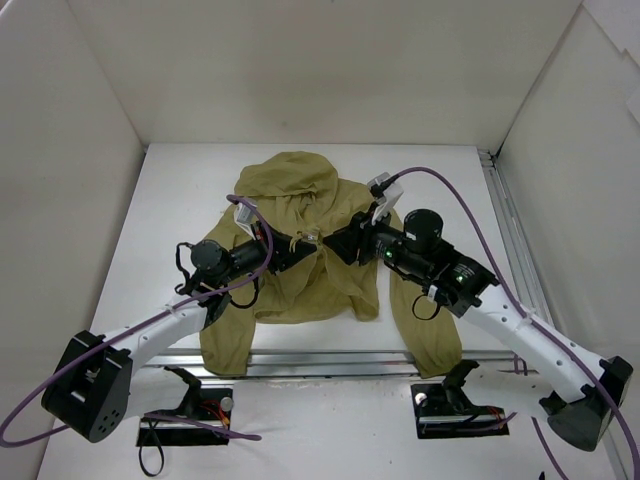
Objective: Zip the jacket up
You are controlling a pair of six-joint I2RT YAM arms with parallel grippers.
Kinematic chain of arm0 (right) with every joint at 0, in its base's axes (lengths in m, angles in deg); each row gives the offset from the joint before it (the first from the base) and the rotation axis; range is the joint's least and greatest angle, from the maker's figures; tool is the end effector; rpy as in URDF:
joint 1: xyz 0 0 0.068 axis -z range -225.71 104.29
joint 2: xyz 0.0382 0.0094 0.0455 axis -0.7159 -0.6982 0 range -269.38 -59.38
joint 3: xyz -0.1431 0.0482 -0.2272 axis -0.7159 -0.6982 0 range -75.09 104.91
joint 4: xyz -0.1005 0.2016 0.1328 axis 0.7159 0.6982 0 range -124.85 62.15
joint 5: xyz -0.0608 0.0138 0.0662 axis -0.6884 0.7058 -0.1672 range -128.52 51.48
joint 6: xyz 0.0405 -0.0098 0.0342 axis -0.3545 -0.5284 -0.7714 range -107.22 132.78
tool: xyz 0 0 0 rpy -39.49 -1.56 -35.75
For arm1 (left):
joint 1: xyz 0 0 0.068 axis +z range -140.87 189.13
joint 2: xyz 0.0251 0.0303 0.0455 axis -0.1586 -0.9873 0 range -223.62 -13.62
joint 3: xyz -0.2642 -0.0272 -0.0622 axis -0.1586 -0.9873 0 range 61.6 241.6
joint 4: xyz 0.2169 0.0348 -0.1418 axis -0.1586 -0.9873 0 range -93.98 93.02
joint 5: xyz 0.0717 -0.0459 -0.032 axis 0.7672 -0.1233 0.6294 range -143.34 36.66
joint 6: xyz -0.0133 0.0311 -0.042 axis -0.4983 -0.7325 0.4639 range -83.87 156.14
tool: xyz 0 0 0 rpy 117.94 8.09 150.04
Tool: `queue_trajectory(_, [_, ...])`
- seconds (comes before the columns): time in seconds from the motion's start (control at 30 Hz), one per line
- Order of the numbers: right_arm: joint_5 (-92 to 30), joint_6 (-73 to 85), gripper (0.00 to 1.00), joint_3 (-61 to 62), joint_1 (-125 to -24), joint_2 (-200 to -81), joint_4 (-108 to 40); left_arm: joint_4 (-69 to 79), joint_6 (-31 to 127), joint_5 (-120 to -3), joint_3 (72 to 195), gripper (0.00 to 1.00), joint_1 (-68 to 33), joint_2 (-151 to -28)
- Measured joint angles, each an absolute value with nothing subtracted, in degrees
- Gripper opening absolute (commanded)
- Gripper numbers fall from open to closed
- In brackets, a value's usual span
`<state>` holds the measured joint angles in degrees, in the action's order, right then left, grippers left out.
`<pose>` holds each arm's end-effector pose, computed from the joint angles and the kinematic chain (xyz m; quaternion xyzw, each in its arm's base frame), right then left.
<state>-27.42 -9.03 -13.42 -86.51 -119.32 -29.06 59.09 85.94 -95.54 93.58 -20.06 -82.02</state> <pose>0.1768 0.1616 0.4017 -0.1851 0.7074 0.4129 0.5429 0.2067 -0.1429 0.2956 0.1933 0.5814 -0.6450 0.4567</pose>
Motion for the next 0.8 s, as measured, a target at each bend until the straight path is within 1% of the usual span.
queue_trajectory(0.13, [-24.04, -10.29, 0.31, -15.06, -83.82, -120.35, -29.35, 59.49, 86.09, -95.6, 93.58, 0.0, -20.06, -82.02])
queue_trajectory(0.4, [-16.21, -13.88, 0.27, -18.51, -78.55, -122.36, -35.05, 60.95, 86.44, -96.46, 93.58, 0.0, -20.06, -82.22])
queue_trajectory(0.8, [-9.52, -15.98, 0.27, -18.93, -77.94, -124.02, -41.74, 61.26, 86.79, -97.0, 93.58, 0.0, -20.06, -82.46])
